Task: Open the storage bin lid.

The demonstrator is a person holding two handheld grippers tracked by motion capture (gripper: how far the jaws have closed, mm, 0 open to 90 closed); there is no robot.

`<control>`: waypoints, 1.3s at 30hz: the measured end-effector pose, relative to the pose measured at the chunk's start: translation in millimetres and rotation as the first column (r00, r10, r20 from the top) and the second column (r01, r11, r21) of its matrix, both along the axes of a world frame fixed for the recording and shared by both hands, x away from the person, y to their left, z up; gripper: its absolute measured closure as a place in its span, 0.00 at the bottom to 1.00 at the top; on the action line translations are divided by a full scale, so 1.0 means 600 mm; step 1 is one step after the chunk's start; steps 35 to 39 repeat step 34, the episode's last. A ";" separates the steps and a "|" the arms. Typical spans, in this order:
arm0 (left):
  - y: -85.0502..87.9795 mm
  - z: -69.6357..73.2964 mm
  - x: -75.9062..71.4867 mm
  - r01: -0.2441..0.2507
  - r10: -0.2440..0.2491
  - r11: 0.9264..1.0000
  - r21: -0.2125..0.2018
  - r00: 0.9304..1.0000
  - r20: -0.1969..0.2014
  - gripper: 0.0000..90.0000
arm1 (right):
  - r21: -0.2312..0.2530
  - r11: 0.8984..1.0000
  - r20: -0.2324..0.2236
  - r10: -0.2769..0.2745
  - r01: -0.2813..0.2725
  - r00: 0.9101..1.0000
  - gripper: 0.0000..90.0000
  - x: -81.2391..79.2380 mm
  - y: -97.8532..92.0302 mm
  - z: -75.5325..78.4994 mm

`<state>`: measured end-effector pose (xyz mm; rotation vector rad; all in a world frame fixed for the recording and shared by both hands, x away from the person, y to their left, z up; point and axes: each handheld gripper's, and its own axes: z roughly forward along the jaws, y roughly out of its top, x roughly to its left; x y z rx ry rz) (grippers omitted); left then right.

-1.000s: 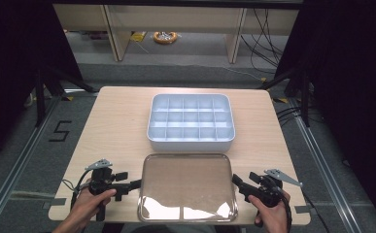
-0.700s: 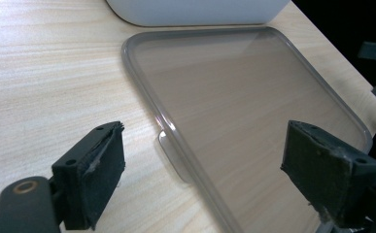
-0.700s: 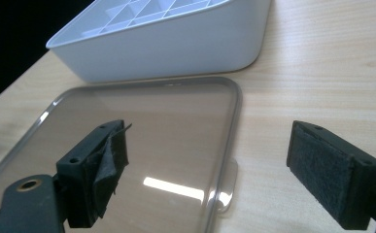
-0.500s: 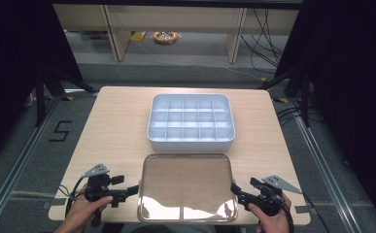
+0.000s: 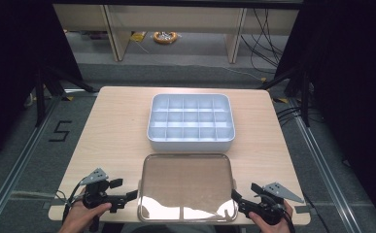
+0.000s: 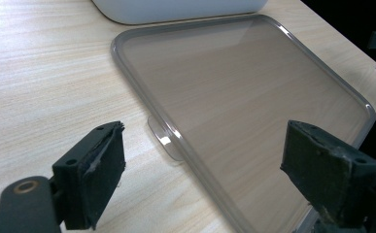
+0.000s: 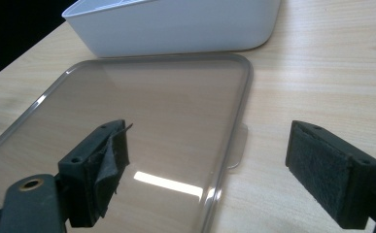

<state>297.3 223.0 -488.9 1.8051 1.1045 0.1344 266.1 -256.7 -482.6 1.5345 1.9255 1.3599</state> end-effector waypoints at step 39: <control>0.011 0.001 -0.032 -0.010 0.010 1.000 -0.014 1.000 -0.004 0.18 | 0.031 0.999 0.002 -0.031 0.031 1.000 0.19 -0.020 -0.006 -0.004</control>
